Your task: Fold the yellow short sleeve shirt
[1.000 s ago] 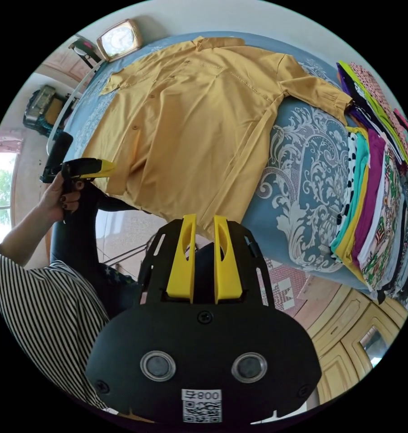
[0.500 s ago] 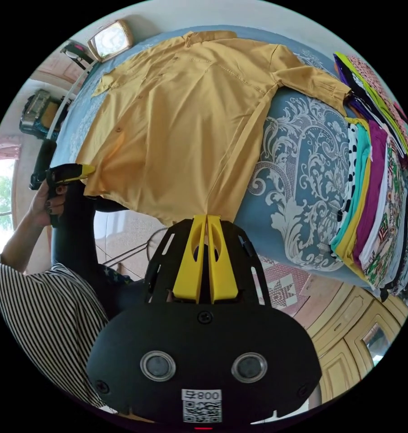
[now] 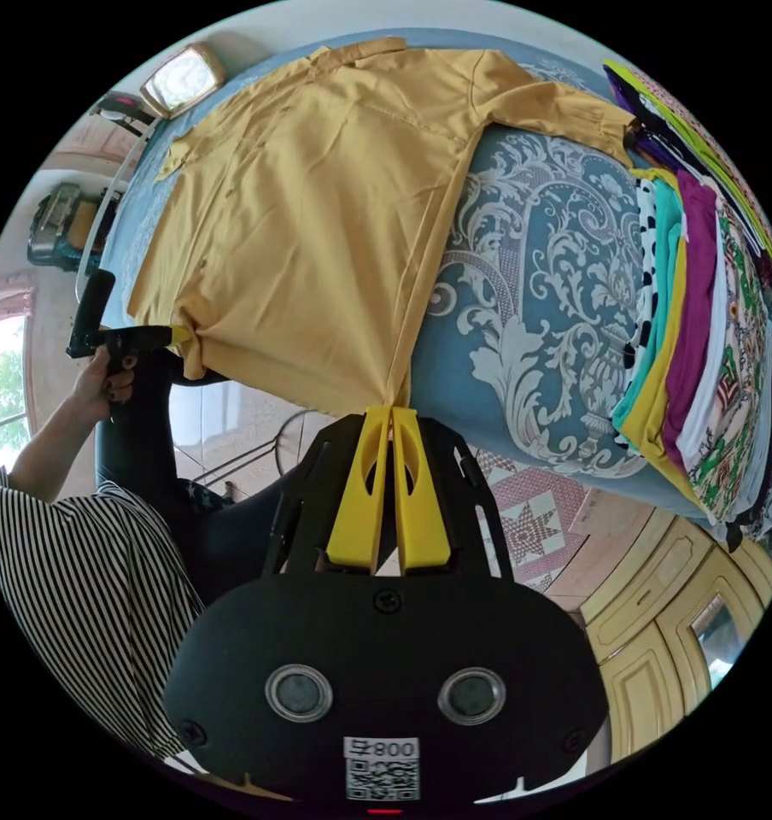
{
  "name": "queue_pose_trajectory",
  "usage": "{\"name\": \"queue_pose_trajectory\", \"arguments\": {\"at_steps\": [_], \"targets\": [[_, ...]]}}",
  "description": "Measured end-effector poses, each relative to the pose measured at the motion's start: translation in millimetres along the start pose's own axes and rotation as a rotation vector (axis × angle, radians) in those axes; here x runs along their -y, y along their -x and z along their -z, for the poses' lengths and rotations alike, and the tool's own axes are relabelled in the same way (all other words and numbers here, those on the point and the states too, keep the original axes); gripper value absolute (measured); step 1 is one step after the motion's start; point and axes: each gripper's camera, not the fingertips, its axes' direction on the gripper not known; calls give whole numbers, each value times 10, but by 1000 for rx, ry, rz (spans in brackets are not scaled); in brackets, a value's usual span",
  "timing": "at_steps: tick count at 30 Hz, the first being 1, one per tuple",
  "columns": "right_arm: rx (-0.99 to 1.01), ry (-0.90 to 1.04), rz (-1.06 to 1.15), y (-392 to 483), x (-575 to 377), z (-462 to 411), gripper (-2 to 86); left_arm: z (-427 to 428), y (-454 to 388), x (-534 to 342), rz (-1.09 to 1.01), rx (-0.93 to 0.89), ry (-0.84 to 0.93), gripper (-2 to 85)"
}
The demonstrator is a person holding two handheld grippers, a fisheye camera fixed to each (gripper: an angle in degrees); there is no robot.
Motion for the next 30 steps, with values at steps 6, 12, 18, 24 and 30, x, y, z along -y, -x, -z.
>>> {"name": "queue_pose_trajectory", "arguments": {"at_steps": [6, 12, 18, 24, 30], "targets": [[2, -6, -52, -189, 49, -53, 1, 103, -41, 16, 9, 28, -20, 18], [35, -61, -65, -196, 85, -4, 1, 260, -91, 6, 16, 48, -76, 23], [-10, -40, 21, 96, 402, -243, 0, 401, -143, 121, 27, 124, -127, 21], [118, -51, -38, -164, 428, -357, 1, 622, -11, 273, 97, 176, -231, 8], [58, -125, -58, -72, 461, -228, 1, 774, -39, 399, 112, 157, -330, 4]]}}
